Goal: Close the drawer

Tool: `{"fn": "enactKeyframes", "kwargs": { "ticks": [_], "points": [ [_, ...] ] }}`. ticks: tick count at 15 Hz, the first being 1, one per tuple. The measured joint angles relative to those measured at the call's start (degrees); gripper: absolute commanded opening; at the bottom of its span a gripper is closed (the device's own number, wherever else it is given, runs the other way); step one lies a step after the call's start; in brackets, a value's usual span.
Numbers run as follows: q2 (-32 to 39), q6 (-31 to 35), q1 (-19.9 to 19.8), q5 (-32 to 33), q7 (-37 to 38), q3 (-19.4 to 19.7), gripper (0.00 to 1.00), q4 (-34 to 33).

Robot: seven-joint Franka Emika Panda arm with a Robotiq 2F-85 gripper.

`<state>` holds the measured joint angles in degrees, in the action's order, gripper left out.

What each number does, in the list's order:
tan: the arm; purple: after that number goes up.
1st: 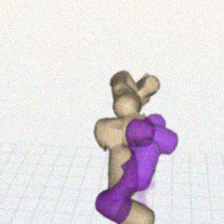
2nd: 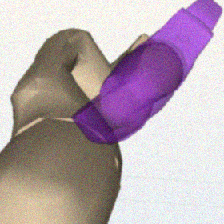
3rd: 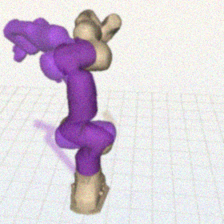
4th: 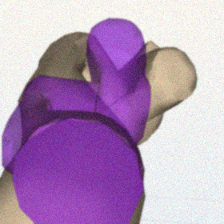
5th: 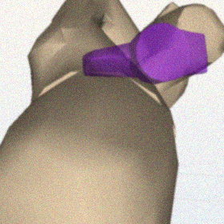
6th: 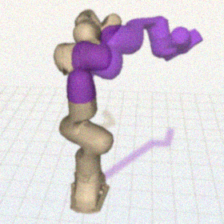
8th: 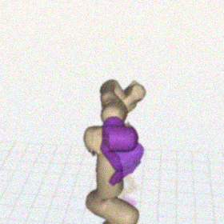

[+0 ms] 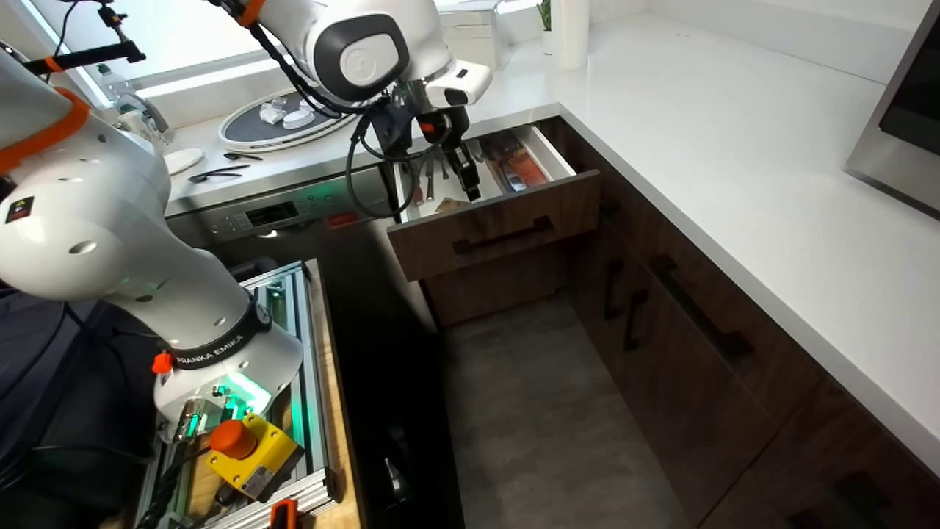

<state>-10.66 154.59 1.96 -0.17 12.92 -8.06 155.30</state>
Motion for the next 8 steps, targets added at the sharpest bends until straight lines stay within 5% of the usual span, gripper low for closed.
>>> {"fn": "enactKeyframes", "kwargs": {
  "ticks": [1,4,5,8],
  "points": [
    [1.9,2.0,0.0,0.0,0.6,0.0,0.20,0.2],
    [4.0,3.5,0.0,0.0,1.3,0.1,0.18,0.1],
    [4.0,3.5,0.0,0.0,1.3,0.1,0.05,0.0],
    [4.1,3.7,0.1,0.0,1.3,0.2,0.00,-0.2]
  ]
}}
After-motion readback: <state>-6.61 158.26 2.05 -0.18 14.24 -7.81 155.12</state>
